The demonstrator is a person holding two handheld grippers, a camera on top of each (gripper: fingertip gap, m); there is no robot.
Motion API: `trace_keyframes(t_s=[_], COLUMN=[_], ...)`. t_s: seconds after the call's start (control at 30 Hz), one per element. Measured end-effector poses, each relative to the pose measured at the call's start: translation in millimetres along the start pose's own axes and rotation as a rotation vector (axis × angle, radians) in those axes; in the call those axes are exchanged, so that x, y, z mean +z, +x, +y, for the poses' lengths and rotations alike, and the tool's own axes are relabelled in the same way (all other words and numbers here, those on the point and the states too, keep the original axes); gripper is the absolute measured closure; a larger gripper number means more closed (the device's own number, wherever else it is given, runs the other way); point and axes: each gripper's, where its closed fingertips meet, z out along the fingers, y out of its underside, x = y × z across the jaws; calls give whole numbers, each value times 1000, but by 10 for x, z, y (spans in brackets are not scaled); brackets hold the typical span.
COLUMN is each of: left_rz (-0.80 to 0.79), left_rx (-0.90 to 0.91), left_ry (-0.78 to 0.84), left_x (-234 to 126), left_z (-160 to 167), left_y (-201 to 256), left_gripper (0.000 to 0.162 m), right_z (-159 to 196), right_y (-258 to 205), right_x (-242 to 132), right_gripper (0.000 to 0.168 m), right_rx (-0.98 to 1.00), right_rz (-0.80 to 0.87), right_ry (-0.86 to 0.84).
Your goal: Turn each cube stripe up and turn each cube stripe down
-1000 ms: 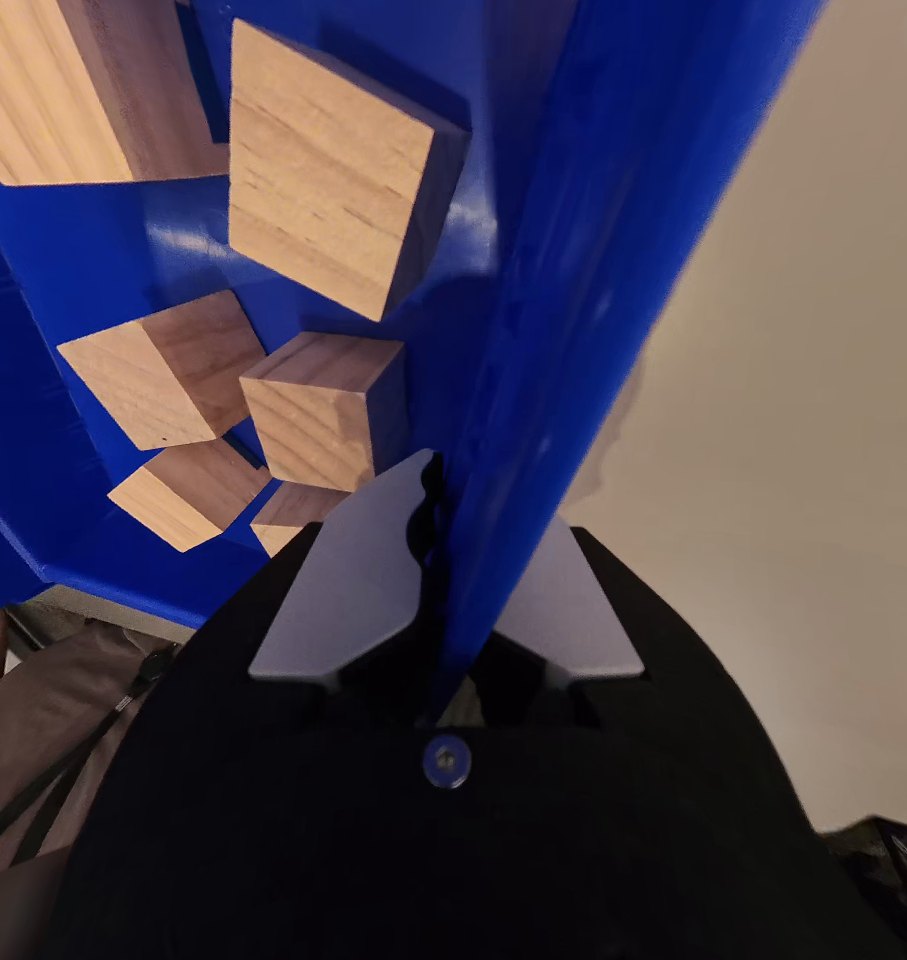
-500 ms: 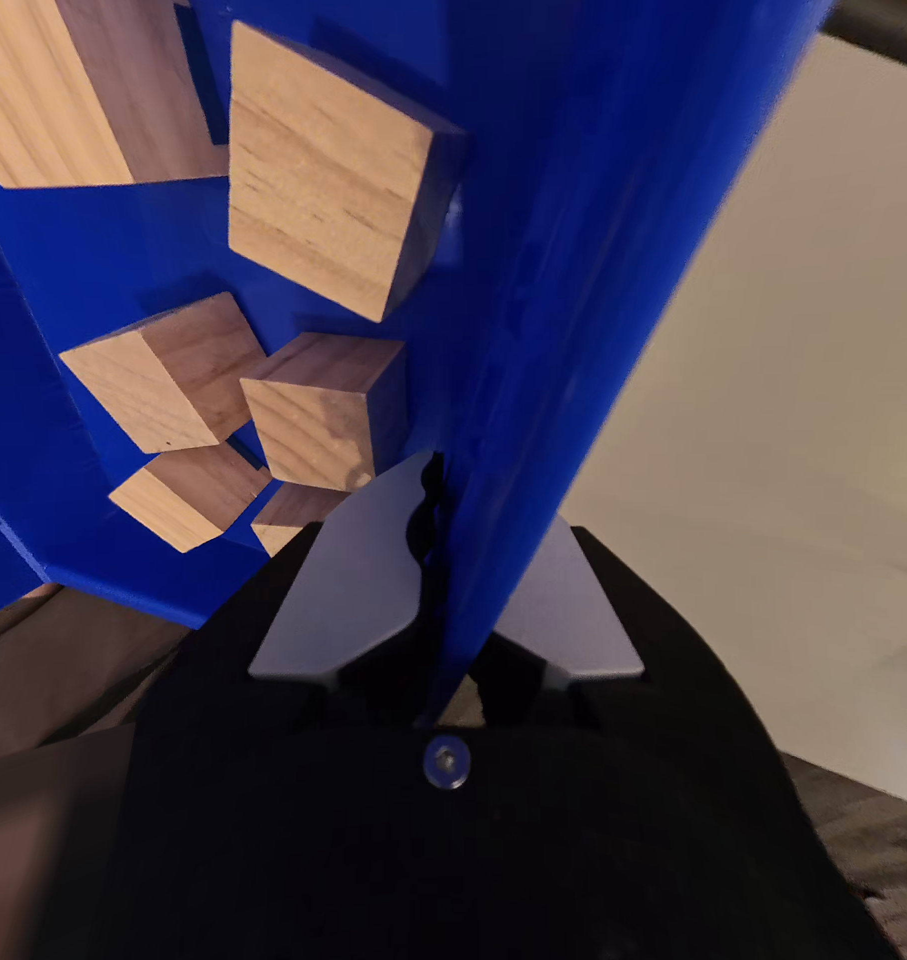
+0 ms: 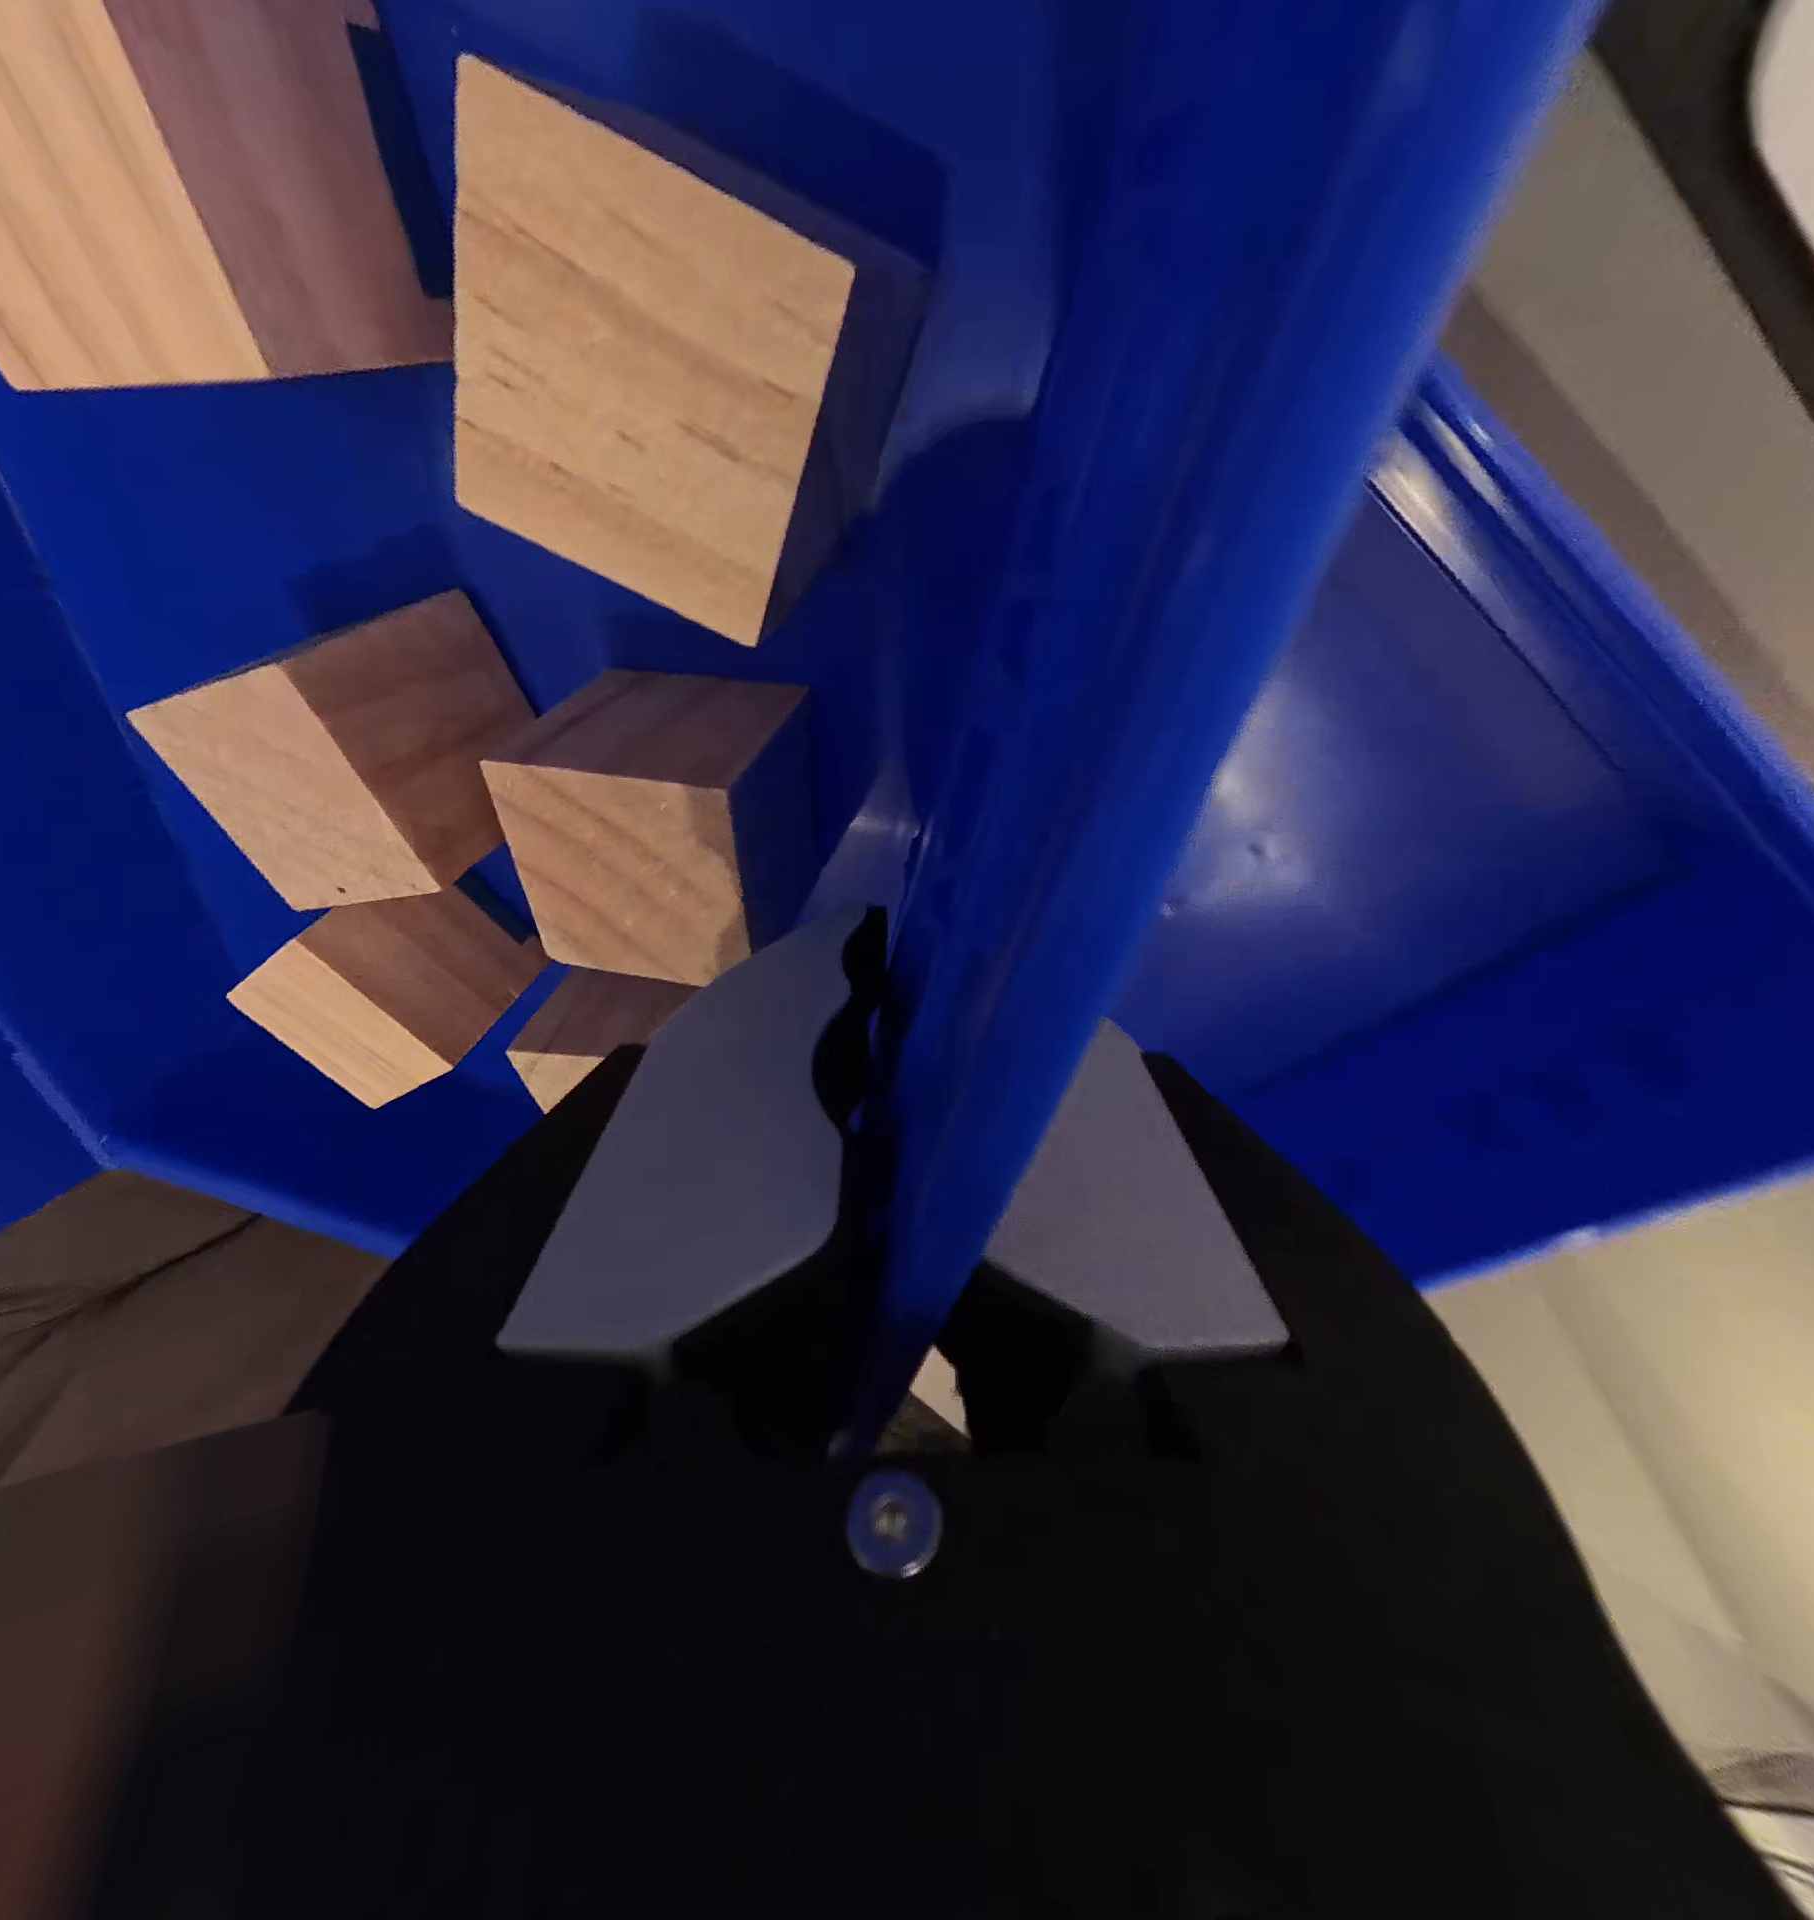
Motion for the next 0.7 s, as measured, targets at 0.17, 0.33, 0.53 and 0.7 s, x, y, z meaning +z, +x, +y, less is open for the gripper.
trace_keyframes(t_s=[0.17, 0.33, 0.53, 0.7], left_rz=[2, 6, 47, 68], left_rx=[-66, -96, -78, -44], left_ry=[34, 52, 38, -2], left_x=[-83, -89, 1, 62], left_z=[6, -2, -11, 29], left_y=[-163, -272, -196, -106], left_gripper=[107, 107, 106, 106], right_z=[-457, -726, -802, -785], right_y=[-507, -754, -749, -622], right_x=[293, 703, 1260, 1605], right_gripper=[162, 162, 162, 162], right_rx=[-81, -106, -66, -11], right_rz=[-2, -18, -7, 14], right_ry=[-21, -39, -91, -105])
